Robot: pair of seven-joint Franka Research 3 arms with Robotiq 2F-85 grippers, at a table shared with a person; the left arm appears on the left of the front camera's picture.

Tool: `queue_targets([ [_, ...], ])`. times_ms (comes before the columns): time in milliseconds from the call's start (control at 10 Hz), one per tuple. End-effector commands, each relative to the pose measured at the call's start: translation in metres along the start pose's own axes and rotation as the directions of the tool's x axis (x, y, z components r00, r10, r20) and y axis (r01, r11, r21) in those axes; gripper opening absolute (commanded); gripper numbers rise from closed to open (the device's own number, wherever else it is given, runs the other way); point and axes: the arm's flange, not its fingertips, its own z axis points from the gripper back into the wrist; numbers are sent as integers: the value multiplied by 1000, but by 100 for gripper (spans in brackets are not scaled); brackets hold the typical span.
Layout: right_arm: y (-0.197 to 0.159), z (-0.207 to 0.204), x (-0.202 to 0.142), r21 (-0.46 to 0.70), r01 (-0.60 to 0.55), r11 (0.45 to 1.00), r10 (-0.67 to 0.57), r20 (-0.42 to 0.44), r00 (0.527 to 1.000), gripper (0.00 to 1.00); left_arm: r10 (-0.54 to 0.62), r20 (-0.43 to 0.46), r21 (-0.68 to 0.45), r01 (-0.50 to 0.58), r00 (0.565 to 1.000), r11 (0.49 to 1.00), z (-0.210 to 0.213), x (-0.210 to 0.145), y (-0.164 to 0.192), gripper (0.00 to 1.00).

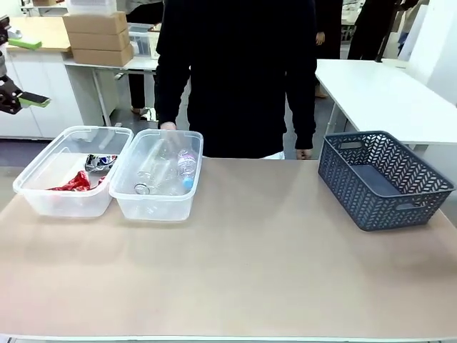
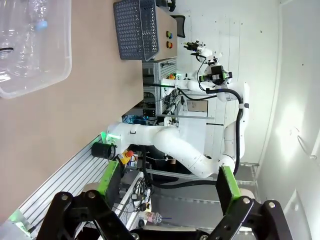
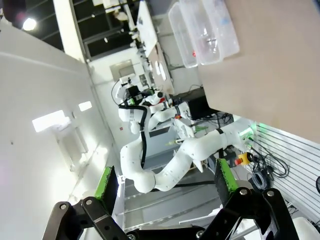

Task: Sort the waste into each basket.
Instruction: Release the Organizing box you were holding.

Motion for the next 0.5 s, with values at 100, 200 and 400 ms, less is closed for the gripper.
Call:
queue_targets([
  [100, 2, 3, 1, -2, -31, 1000, 30, -11, 999, 100, -15, -3, -23, 15, 1000, 1000, 1, -1, -3, 100],
  [200, 2, 3, 1, -2, -31, 1000, 30, -11, 999, 100, -15, -3, -23, 15, 1000, 1000, 1, -1, -3, 100],
  [400, 2, 3, 1, -2, -31, 1000, 30, -11, 999, 100, -15, -3, -23, 15, 1000, 1000, 1, -1, -3, 100],
])
